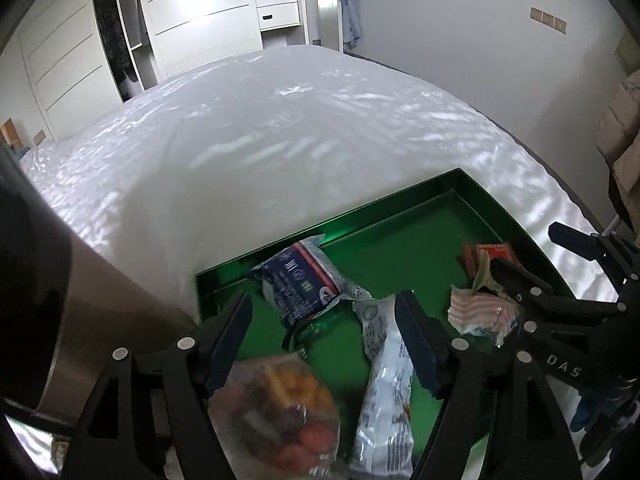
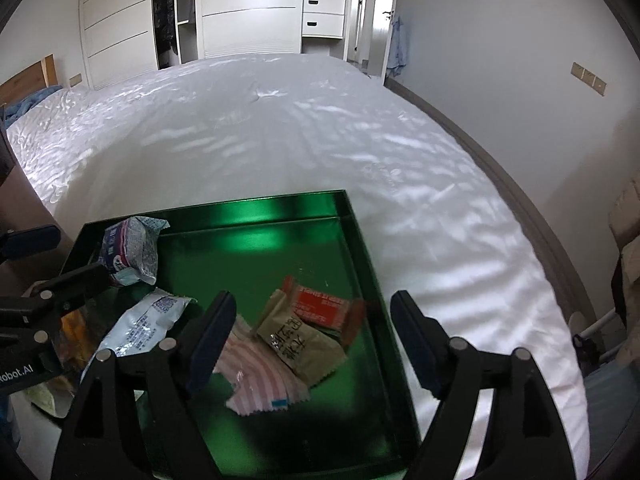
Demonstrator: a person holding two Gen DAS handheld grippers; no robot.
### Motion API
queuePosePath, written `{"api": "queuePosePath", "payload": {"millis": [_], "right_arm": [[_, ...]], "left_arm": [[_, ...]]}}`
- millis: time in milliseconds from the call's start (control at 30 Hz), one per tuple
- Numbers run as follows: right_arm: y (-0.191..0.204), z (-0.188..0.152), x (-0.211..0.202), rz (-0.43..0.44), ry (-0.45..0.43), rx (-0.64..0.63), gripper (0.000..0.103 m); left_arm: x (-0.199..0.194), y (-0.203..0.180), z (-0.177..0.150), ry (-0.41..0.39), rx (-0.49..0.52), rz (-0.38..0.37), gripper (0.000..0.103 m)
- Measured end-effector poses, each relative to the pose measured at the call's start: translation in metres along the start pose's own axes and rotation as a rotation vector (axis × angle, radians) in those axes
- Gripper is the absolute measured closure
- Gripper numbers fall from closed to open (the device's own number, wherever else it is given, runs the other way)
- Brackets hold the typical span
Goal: Organize snacks
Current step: 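Open left gripper to drop blue packet while right gripper releases beige cake into tray, then withdraw both open grippers toward the brown and cream snack packets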
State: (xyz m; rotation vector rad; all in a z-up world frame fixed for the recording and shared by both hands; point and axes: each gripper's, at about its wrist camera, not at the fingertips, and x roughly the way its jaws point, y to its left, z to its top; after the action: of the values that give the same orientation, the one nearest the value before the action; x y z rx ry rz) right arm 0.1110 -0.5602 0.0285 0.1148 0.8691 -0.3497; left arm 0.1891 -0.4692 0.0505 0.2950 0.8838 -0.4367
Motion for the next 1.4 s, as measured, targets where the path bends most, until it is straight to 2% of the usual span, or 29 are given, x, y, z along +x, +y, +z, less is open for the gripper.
{"api": "queuePosePath", "payload": {"millis": [400,667,867,1167,1400], "right_arm": [[0.005,-0.007,-0.050,-0.025,-0.027,0.001,0.000],[0.009,-0.014,-0.109,-0.040,-0.086,-0.004,0.000],[0.024,-0.026,-0.162,-0.036,-0.134,-0.013,0.000],[0.069,-0.037,-0.241,-0.006,-0.213,-0.085,0.000],[0.124,-0.033,-0.305,0.058,-0.314,-0.157,0.000]], "left_arm": [[-0.054,0.009,-0.019,-0.031,-0.019,-0.017,0.035],[-0.120,0.017,-0.039,-0.107,-0.019,-0.039,0.035],[-0.175,0.034,-0.060,-0.177,-0.017,-0.029,0.035],[-0.249,0.083,-0.097,-0.256,-0.053,-0.001,0.035],[-0.294,0.162,-0.134,-0.300,-0.126,0.070,0.035]]}}
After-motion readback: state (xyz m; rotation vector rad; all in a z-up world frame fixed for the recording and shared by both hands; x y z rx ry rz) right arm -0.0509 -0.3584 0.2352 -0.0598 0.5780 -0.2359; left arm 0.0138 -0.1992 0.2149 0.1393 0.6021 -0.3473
